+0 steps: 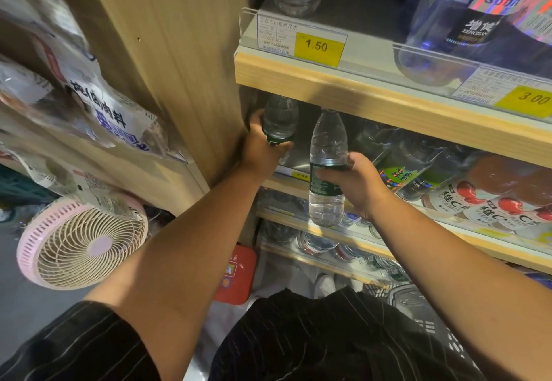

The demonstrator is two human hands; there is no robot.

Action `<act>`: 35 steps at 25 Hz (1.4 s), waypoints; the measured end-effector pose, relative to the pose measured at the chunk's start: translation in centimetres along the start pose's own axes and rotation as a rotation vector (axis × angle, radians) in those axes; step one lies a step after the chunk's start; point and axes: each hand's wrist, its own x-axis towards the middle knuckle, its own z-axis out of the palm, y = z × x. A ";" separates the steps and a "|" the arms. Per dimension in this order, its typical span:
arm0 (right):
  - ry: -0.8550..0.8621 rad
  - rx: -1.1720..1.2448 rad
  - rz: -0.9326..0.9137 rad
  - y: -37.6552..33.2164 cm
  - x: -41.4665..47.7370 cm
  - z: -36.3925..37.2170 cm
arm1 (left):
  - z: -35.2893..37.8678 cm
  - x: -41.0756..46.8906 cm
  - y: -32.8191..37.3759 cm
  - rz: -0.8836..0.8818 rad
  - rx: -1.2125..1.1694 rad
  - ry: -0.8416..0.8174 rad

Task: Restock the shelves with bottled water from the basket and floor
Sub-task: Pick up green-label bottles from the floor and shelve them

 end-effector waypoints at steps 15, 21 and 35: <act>0.148 -0.200 -0.125 -3.2 -0.2 1.2 | -0.6 -0.1 -1.3 -0.104 0.118 0.030; 0.267 -0.194 -0.120 -4.0 0.0 2.2 | -1.1 -0.4 -1.3 -0.119 0.133 0.000; 0.265 -0.146 -0.180 -1.3 3.2 4.0 | -1.5 -0.9 -1.5 -0.141 0.136 -0.047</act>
